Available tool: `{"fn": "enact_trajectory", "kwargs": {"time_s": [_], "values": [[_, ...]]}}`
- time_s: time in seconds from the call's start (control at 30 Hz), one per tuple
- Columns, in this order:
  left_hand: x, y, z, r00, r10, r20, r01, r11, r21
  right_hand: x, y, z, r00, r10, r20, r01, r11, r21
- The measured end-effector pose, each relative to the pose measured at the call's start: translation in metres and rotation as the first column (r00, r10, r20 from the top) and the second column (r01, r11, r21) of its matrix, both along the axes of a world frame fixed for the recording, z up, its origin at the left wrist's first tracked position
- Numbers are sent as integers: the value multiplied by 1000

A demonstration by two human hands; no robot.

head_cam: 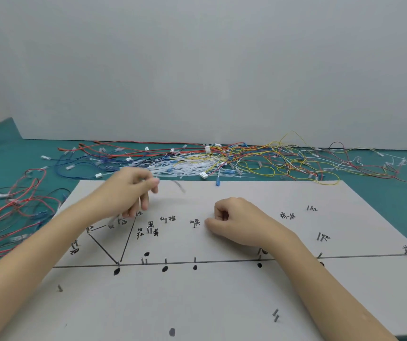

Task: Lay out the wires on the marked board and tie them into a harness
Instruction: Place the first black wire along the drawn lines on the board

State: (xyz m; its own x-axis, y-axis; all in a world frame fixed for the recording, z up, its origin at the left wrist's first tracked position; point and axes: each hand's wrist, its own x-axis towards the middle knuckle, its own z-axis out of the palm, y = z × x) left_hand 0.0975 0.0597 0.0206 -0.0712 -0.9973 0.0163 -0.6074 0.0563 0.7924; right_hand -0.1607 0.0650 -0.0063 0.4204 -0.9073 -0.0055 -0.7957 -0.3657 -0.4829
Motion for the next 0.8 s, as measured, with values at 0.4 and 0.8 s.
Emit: {"fn": "enact_trajectory", "kwargs": {"time_s": [0.4,0.8], "values": [[-36,51,-1,867,-26,-497,102,987,126,28,13,4,813,-25,582,-54,992,118],[34,35,-17,759,236,607,-174,972,-160,-15,5,18,985,-92,145,84,994,64]]}}
